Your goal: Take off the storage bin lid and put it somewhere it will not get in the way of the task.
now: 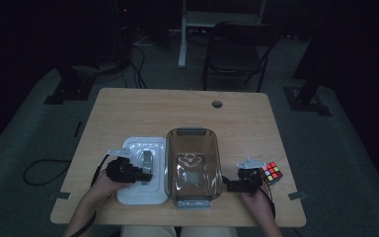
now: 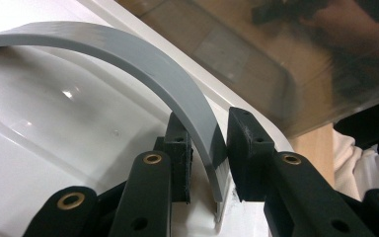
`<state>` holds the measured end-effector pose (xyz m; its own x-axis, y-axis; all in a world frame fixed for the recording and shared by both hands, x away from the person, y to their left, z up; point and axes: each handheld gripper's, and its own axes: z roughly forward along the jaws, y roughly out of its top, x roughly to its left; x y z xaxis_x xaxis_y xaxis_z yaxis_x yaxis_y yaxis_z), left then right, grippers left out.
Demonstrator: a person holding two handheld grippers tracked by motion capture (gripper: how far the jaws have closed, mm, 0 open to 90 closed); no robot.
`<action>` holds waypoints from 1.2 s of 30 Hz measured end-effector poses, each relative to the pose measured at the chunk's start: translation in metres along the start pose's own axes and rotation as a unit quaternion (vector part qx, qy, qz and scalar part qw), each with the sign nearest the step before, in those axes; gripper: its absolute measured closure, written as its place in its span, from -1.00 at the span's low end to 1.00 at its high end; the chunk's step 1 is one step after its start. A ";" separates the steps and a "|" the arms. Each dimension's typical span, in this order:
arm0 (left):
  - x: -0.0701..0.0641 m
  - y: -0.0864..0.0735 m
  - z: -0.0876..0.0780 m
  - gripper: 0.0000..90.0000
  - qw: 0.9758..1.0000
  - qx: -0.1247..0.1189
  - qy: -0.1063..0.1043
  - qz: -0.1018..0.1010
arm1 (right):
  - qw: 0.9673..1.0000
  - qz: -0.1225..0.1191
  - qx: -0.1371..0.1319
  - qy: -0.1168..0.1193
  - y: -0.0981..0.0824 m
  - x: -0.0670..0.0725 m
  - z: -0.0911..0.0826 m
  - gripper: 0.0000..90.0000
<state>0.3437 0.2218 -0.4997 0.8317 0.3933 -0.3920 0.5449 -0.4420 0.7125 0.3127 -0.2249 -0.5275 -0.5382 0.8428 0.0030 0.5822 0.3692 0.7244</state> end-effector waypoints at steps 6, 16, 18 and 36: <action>0.009 -0.006 0.010 0.61 1.000 -0.001 -0.007 -0.013 | 1.000 0.000 0.000 0.000 0.000 0.000 0.000 -0.71; 0.011 -0.013 0.008 0.31 1.000 -0.017 -0.002 -0.013 | 1.000 0.000 0.000 0.000 0.000 0.000 0.000 -0.71; 0.010 -0.012 0.006 0.30 1.000 -0.021 -0.001 -0.013 | 1.000 0.000 0.000 0.000 0.000 0.000 0.000 -0.71; -0.001 -0.012 -0.024 -0.48 0.991 -0.062 0.114 -0.021 | 1.000 0.000 0.000 0.000 0.000 0.000 0.000 -0.71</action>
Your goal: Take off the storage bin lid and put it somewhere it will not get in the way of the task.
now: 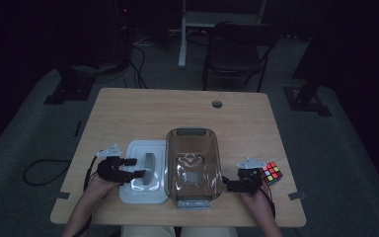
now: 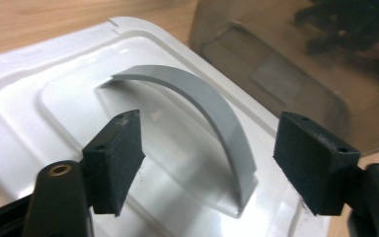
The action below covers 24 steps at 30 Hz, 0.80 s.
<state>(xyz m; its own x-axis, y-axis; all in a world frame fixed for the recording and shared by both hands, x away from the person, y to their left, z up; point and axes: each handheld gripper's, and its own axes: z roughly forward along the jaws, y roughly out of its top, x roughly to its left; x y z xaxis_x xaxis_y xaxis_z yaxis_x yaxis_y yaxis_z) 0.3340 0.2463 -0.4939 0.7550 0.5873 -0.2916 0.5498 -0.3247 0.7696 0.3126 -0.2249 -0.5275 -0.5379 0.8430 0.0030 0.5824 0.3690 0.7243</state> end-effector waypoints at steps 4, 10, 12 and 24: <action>0.000 -0.002 -0.004 -0.64 1.000 0.002 0.028 0.000 | 1.000 0.000 0.000 0.000 0.000 0.000 0.000 -0.71; -0.001 -0.005 -0.013 -0.80 0.997 -0.022 0.072 -0.010 | 1.000 0.000 0.000 0.000 0.000 0.000 0.000 -0.71; -0.001 -0.007 -0.015 -0.99 0.996 -0.020 0.083 -0.013 | 1.000 0.000 0.000 0.000 0.000 0.000 0.000 -0.71; -0.002 -0.030 -0.028 -0.99 0.982 -0.031 0.185 -0.025 | 1.000 0.000 0.000 0.000 0.000 0.000 0.000 -0.71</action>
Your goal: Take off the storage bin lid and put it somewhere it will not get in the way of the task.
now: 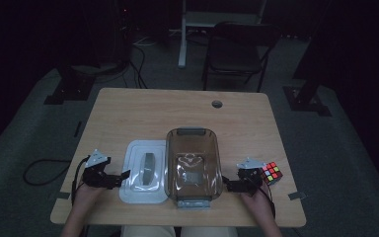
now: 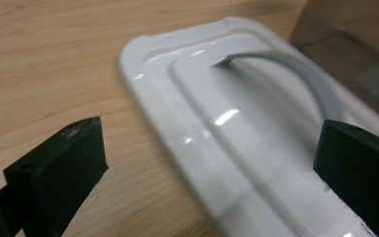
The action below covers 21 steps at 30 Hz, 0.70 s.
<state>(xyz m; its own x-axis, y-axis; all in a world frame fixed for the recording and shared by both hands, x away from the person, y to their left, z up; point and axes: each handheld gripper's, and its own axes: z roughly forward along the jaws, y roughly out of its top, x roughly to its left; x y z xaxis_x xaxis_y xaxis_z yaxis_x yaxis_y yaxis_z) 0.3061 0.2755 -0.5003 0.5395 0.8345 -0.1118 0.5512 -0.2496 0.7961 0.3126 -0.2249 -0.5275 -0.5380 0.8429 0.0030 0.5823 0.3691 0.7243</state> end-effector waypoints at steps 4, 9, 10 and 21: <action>0.002 -0.006 -0.001 -0.99 0.999 0.014 0.045 -0.002 | 1.000 0.000 0.000 0.000 0.000 0.000 0.000 -0.71; 0.008 -0.013 -0.005 -0.99 0.996 0.014 0.072 -0.047 | 1.000 0.000 0.000 0.000 0.000 0.000 0.000 -0.71; 0.009 -0.014 -0.005 -0.99 0.996 0.015 0.073 -0.051 | 1.000 0.000 0.000 0.000 0.000 0.000 0.000 -0.71; 0.015 -0.025 -0.002 -0.99 0.978 0.055 0.177 -0.095 | 1.000 0.000 0.000 0.000 0.000 0.000 0.000 -0.71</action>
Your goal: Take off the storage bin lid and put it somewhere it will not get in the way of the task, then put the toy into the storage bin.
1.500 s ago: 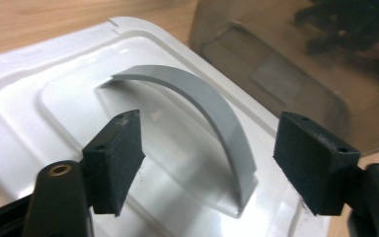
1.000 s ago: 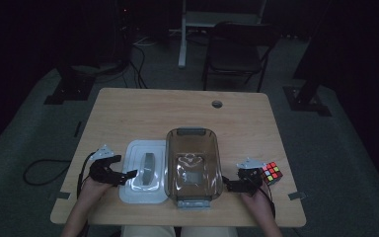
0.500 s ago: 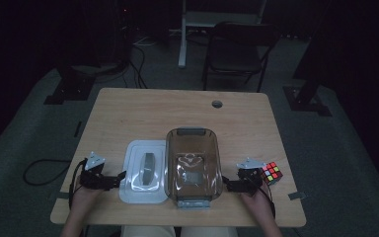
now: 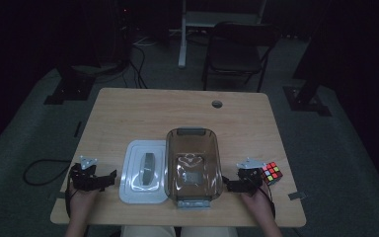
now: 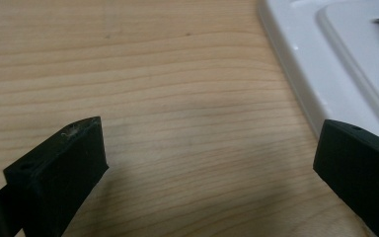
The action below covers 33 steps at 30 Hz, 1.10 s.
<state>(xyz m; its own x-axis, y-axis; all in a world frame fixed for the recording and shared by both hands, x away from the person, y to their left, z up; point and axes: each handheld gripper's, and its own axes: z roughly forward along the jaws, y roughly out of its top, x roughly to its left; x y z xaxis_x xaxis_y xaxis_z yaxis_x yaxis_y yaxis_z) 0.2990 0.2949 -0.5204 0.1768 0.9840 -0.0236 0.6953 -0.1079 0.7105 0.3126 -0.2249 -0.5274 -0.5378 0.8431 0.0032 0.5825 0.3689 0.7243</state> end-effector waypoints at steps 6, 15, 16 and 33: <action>0.001 -0.001 0.004 -0.99 0.999 0.017 0.044 -0.016 | 1.000 0.000 0.000 0.000 0.000 0.000 0.000 -0.71; 0.001 -0.001 0.004 -0.99 0.999 0.019 0.046 -0.023 | 1.000 0.000 0.000 0.000 0.000 0.000 0.000 -0.71; 0.001 -0.001 0.004 -0.99 0.999 0.018 0.045 -0.022 | 1.000 0.000 0.000 0.000 0.000 0.000 0.000 -0.71; 0.001 -0.001 0.004 -0.99 0.999 0.017 0.044 -0.022 | 1.000 0.000 0.000 0.001 0.000 0.000 0.000 -0.72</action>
<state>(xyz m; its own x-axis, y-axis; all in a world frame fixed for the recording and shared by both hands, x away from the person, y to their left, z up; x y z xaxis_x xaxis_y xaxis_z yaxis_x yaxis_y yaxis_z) 0.3017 0.2955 -0.5242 0.0857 0.9963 0.0091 0.7248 -0.0686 0.6855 0.3127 -0.2249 -0.5274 -0.5381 0.8429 0.0044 0.5833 0.3686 0.7238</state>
